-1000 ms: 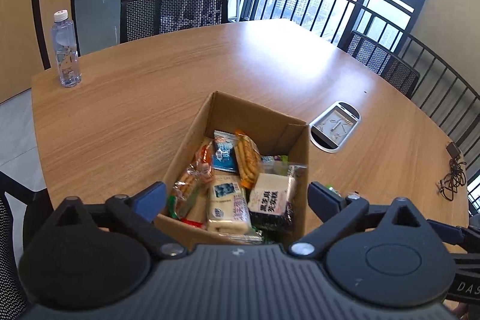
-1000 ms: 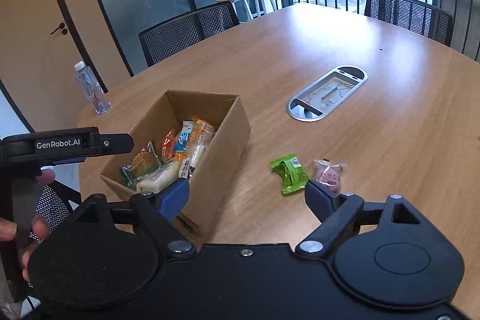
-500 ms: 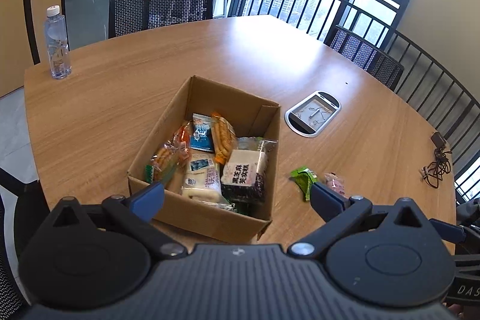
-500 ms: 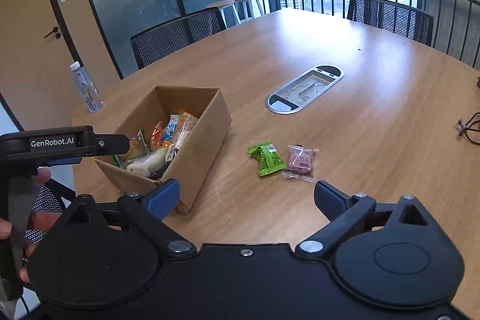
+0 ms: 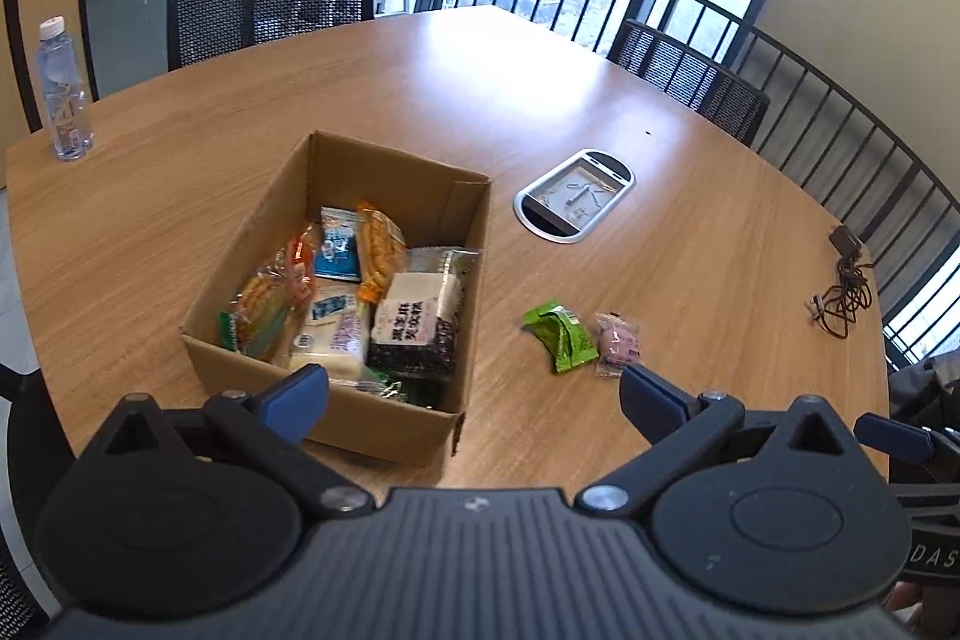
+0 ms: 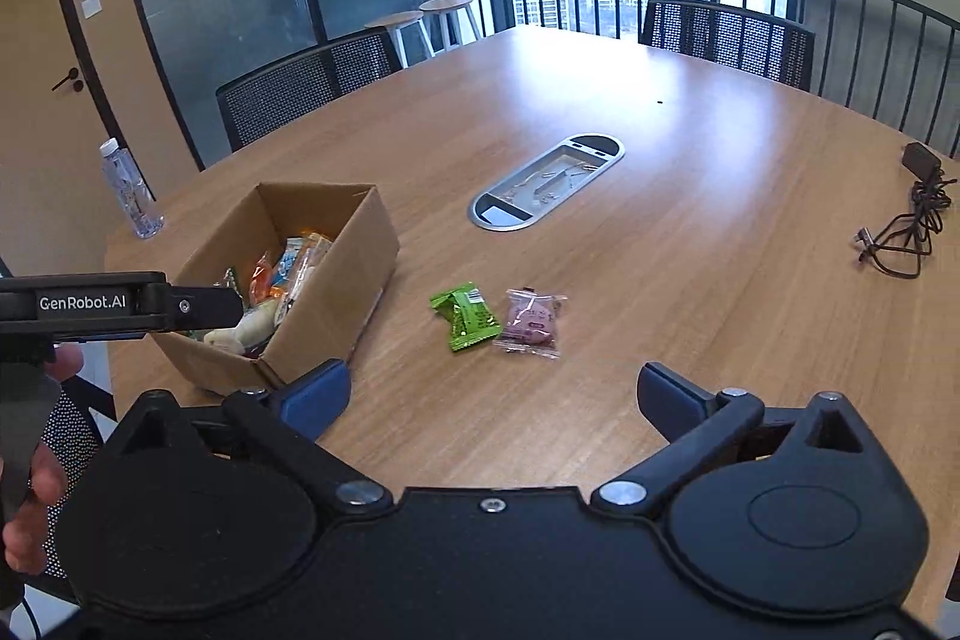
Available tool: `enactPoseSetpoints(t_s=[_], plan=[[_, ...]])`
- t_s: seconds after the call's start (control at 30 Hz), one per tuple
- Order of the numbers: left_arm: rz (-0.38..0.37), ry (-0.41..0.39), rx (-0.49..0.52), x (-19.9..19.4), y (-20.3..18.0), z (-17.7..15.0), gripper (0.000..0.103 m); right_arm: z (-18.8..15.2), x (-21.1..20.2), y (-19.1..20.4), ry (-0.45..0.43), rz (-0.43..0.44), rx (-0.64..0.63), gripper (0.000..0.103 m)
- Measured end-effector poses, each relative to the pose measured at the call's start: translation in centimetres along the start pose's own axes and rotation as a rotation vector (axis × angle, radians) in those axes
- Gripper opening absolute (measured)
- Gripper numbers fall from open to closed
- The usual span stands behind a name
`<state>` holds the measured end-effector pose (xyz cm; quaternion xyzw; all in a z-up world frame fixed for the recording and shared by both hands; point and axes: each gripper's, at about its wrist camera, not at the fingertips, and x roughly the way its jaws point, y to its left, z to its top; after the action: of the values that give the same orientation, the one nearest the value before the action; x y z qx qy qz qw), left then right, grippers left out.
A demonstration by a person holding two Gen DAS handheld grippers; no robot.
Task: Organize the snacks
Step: 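Withdraw both open grippers from the box toward the green and pink snacks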
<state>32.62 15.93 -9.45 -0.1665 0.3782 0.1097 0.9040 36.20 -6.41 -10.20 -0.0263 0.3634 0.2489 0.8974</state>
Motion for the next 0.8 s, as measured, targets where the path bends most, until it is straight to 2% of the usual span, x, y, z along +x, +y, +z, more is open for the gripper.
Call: enactPoseSetpoints(t_s=[0.27, 0.63, 0.8], plan=[[-0.032, 0.014, 0.023, 1.2, -1.9, 0.8, 0.103, 0.1, 0.4, -1.6, -0.004, -0.018, 0.036, 0.103], [-0.078, 0.061, 0.073, 4.8, -3.6, 1.7, 0.100, -0.1, 2.5, -3.3, 0.011, -0.037, 0.092, 0.101], [-0.097, 0.080, 0.087, 6.5, -4.3, 2.2, 0.094, -0.2, 3.6, -4.2, 0.030, -0.050, 0.114, 0.098]])
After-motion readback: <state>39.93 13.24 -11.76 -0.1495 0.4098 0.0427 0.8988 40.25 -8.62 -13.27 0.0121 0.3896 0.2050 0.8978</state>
